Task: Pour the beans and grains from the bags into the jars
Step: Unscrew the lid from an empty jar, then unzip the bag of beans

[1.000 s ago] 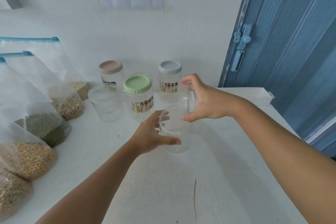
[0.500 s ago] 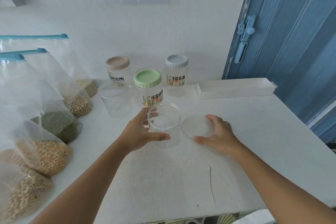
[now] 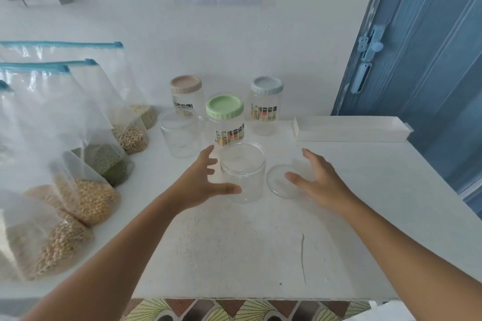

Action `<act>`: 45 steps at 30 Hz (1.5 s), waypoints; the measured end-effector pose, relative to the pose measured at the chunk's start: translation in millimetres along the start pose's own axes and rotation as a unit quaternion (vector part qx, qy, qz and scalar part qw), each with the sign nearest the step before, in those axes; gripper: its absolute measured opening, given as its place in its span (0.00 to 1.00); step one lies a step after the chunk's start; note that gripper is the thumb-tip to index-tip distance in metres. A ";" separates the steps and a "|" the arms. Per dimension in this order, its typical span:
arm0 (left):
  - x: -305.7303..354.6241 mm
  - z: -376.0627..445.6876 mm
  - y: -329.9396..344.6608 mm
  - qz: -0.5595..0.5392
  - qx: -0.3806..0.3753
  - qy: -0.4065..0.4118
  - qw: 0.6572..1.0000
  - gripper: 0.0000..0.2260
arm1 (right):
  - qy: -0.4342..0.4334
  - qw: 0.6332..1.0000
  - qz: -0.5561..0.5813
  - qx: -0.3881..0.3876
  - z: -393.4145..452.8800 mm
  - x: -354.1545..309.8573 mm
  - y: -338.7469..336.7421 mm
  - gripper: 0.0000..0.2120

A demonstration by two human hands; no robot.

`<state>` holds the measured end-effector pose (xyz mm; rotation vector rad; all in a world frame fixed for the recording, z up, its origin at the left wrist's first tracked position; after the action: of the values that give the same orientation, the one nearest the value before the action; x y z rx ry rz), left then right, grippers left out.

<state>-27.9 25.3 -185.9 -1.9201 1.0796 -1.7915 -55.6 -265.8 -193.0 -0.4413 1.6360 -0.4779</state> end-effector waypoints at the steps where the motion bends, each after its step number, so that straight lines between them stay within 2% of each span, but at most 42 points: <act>1: -1.5 -5.5 -7.1 0.024 0.012 -0.009 1.000 0.61 | -0.019 1.000 0.000 0.001 -1.1 -10.9 -2.5 0.41; 5: 11.7 -33.4 -40.3 0.141 0.085 -0.012 0.986 0.48 | -0.084 0.996 -0.031 0.004 -6.2 -58.8 -7.1 0.39; 8: 33.1 -57.1 -60.1 0.250 0.124 -0.007 0.960 0.48 | -0.122 0.990 -0.071 -0.011 -10.9 -92.5 -2.4 0.40; 11: 51.1 -79.1 -75.6 0.335 0.126 -0.012 0.934 0.48 | -0.157 0.982 -0.105 -0.027 -18.4 -129.4 7.0 0.41; 16: 65.4 -111.6 -100.2 0.390 0.137 -0.017 0.910 0.47 | -0.202 0.969 -0.134 -0.047 -38.6 -189.0 32.3 0.41; 23: 58.2 -170.5 -111.4 0.376 0.140 0.025 0.916 0.46 | -0.226 0.965 -0.127 -0.047 -70.3 -242.5 81.7 0.40; 32: -5.6 -269.0 -148.1 0.381 0.150 0.027 0.912 0.41 | -0.253 0.959 -0.082 -0.095 -117.4 -287.6 186.8 0.36; 35: -40.2 -299.3 -180.6 0.376 0.174 0.004 0.910 0.34 | -0.286 0.952 -0.005 -0.111 -134.8 -308.4 219.0 0.24; 38: -85.9 -318.1 -218.7 0.338 0.208 -0.036 0.917 0.28 | -0.280 0.944 0.115 -0.134 -143.7 -324.9 245.0 0.12; 42: -129.3 -337.0 -280.0 0.235 0.335 -0.092 0.908 0.11 | -0.272 0.931 0.204 -0.133 -141.9 -341.1 268.5 0.15; 45: -160.8 -336.8 -315.7 0.138 0.361 -0.128 0.913 0.06 | -0.263 0.926 0.255 -0.095 -135.3 -344.6 276.2 0.12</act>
<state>-237.9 438.6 -30.8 -1.4049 0.4603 -1.4411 -153.6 160.2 -43.6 -0.2389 1.2051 0.1871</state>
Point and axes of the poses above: each hand's wrist, its own z-axis towards the middle knuckle, its own y-axis out of the palm, x = y × z, the point moved 10 cm from there along z, towards the middle knuckle, and after that the axes turned 10 degrees about z, right-handed, at the moved point
